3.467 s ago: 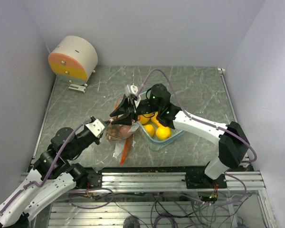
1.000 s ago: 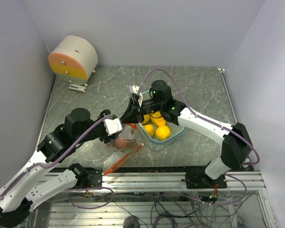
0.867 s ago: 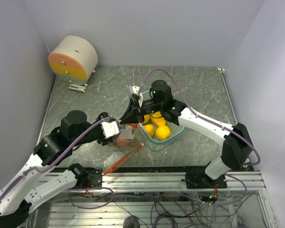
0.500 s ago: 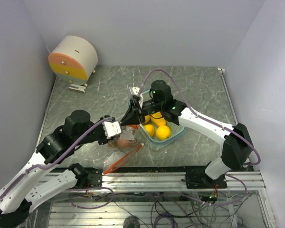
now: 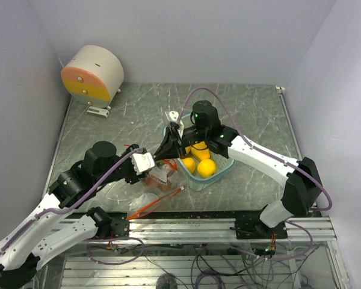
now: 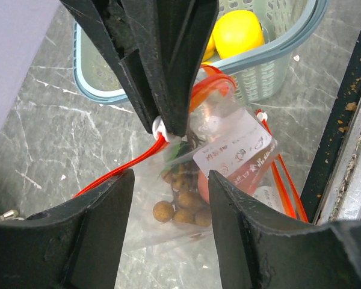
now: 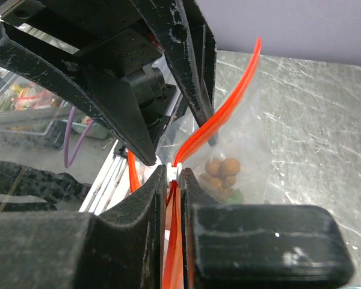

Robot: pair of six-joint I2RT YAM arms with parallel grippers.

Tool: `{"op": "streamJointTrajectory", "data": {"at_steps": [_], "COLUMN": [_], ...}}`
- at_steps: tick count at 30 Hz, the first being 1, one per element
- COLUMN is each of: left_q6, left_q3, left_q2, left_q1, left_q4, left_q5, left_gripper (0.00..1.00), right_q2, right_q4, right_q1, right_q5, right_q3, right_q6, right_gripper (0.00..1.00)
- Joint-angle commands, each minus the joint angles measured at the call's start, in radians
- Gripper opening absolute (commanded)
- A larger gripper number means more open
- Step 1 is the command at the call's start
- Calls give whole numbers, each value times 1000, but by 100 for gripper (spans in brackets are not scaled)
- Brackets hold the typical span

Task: Place the food in the zip-top bag and seal the zipper
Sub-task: Zip the zipper food storage bag.

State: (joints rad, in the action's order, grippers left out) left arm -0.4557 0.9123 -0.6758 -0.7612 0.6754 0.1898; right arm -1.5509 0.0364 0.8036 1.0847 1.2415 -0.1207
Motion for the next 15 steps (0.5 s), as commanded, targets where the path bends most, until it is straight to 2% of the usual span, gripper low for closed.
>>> {"op": "streamJointTrajectory", "data": {"at_steps": [1,4,8,15], "left_q6": [12,9,-6,-35], "left_q3": [10,20,20,58], "left_q2": [9,58,114,60], "left_q1": [1,0,0,1], "left_q4": [-66,-105,-150,-104], "left_q5": [-24,37,70,153], "left_gripper": [64,66,74,76], "right_q2": [38,37,41,43], "right_q4": [-25,-29,-40,-55], "right_q1": [6,6,6,9], "right_q5": [39,22,25,23], "right_q3": [33,32,35,44], "right_q6": [-29,-30,-38,-47], "right_gripper": [0,0,0,0]}}
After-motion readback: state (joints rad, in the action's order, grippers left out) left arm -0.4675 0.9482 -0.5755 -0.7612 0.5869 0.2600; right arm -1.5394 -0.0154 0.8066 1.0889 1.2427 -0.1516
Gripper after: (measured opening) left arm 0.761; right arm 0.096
